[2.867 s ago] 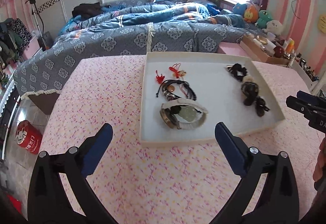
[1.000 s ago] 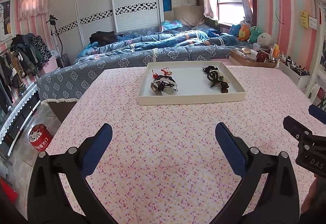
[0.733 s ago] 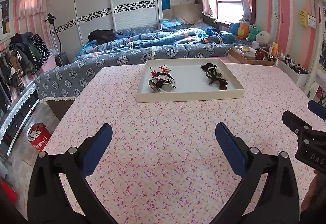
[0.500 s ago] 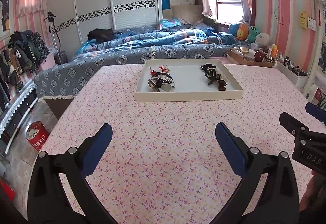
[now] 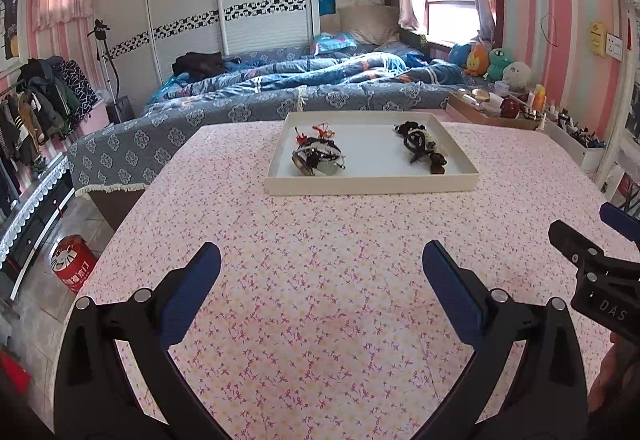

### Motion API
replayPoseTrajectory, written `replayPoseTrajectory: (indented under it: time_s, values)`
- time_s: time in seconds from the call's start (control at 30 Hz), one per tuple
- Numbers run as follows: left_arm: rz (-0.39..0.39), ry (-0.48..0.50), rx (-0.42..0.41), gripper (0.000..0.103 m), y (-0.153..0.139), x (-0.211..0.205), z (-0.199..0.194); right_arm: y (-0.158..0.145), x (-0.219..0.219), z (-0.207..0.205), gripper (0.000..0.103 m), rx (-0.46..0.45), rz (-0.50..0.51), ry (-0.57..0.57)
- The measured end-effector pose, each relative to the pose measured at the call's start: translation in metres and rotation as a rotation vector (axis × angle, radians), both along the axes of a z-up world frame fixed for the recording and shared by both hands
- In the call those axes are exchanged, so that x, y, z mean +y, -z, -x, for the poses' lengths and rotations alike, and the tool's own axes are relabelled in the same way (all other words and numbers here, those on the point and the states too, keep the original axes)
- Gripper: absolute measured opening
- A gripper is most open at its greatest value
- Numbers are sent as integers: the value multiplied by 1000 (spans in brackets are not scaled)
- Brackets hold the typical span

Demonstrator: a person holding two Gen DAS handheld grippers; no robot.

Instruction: Organize jewelry

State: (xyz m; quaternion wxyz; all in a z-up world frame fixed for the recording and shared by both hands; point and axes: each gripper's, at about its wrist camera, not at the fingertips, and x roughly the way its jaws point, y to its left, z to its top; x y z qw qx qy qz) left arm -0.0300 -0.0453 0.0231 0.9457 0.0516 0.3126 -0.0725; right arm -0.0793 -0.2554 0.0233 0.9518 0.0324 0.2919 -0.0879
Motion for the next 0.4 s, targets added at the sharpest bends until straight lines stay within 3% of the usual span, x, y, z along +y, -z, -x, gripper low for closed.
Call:
replayPoseTrajectory:
  time_s: [0.4]
  values:
    - [4, 5, 17, 100, 1, -2, 0, 0, 0, 1, 95, 1, 3, 3]
